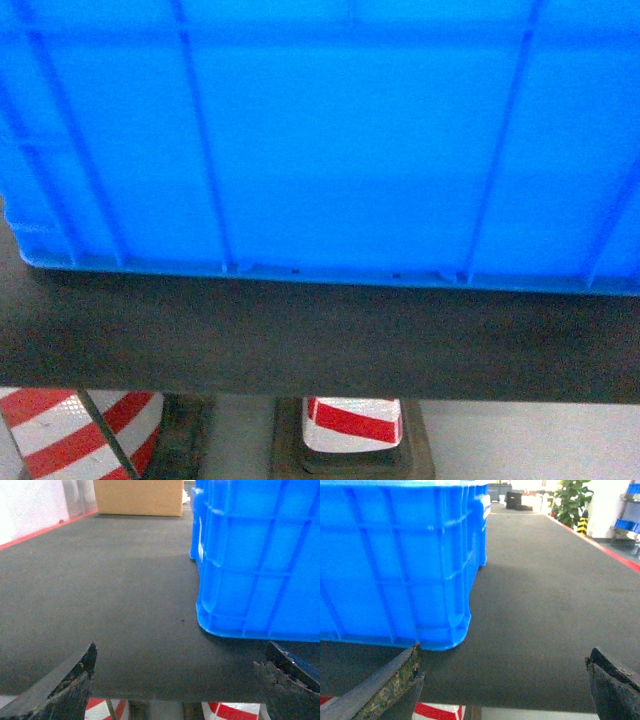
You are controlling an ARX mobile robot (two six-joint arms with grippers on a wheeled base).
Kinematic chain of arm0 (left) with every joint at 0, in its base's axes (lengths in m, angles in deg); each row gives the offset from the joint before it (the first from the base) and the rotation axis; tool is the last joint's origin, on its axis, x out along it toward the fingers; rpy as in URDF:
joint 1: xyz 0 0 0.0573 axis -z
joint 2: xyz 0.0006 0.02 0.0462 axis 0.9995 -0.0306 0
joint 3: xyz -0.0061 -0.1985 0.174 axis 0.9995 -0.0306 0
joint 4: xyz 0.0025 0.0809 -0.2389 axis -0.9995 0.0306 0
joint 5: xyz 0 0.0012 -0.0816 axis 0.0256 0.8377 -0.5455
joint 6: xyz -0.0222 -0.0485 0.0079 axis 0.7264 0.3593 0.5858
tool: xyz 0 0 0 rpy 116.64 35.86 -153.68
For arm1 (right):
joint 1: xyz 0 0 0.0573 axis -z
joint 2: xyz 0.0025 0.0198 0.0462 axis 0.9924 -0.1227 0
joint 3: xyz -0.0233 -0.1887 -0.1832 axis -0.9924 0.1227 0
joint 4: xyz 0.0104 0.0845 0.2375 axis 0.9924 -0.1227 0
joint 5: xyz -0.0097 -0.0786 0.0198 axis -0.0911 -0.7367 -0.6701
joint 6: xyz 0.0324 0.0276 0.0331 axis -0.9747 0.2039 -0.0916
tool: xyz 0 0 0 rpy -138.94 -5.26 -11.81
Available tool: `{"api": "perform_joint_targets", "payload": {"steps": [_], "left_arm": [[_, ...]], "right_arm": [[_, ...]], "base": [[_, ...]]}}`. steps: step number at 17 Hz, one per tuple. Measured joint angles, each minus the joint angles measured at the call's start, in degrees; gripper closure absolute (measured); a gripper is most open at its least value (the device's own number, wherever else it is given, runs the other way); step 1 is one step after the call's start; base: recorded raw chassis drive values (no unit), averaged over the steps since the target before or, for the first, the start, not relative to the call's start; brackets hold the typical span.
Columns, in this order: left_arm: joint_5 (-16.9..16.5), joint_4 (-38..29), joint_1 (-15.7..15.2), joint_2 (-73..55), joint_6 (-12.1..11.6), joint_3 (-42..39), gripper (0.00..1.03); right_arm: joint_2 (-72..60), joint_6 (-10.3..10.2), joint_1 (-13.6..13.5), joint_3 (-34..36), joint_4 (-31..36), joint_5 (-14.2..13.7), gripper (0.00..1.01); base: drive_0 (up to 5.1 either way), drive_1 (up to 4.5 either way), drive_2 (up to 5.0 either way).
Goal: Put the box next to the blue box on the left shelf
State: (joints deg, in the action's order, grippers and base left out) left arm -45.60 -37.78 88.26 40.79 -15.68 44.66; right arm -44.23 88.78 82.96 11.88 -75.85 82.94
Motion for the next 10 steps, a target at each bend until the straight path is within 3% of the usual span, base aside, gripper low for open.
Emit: {"api": "perform_joint_targets", "payload": {"steps": [10], "left_arm": [[0.0, 0.2, 0.0, 0.0, 0.0, 0.0, 0.05]], "right_arm": [[0.0, 0.0, 0.0, 0.0, -0.1, 0.0, 0.03]], "base": [[0.0, 0.0, 0.0]]}}
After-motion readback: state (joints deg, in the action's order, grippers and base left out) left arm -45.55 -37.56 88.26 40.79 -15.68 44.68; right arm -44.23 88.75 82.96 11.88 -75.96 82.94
